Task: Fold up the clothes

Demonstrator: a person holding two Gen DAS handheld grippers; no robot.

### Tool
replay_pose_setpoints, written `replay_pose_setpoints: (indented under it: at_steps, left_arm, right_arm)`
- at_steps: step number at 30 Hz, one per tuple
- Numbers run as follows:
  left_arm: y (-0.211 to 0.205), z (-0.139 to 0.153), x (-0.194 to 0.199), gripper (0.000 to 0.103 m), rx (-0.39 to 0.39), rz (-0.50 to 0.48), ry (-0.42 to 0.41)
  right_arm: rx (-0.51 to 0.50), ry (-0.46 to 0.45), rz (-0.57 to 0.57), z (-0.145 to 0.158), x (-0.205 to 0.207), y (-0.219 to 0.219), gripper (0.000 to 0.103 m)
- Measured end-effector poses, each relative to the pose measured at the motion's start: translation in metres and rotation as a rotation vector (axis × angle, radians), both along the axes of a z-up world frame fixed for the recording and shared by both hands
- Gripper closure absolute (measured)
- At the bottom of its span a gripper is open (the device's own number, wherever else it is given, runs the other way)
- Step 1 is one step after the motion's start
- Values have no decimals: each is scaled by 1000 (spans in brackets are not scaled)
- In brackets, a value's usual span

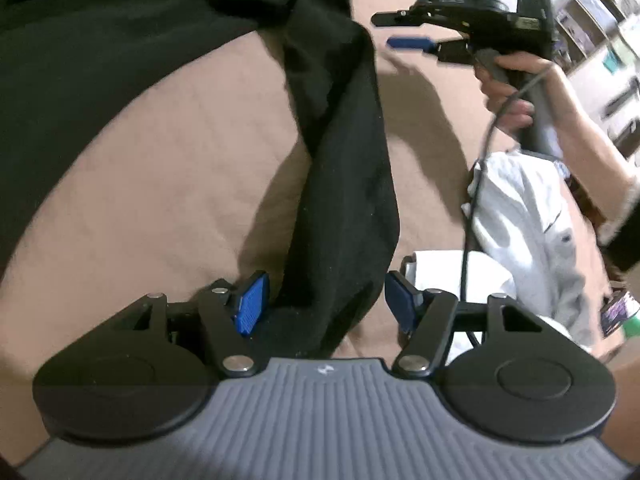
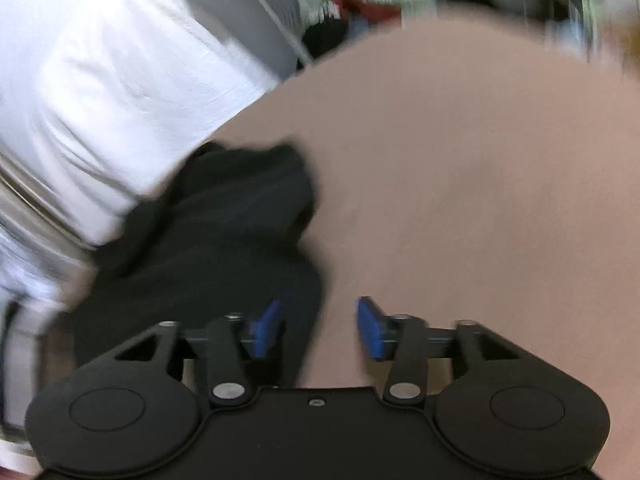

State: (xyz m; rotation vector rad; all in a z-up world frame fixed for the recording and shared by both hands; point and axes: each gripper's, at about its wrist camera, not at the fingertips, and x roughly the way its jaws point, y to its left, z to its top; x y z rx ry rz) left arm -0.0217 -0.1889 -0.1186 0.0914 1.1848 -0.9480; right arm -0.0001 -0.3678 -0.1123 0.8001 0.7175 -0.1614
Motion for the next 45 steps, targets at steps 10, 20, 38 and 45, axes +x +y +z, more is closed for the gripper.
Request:
replay_pose_setpoints:
  at_steps: [10, 20, 38, 45]
  left_arm:
    - [17, 43, -18, 97, -307, -41, 19]
    - [-30, 32, -63, 64, -159, -228, -85]
    - [-9, 2, -25, 46, -86, -73, 74]
    - [-36, 21, -69, 103, -284, -185, 40]
  right_arm:
    - [400, -13, 272, -18, -25, 51, 29]
    - [742, -126, 262, -53, -52, 64, 24]
    - [-201, 191, 385, -2, -63, 72, 95]
    - [-104, 82, 399, 3, -69, 59, 95]
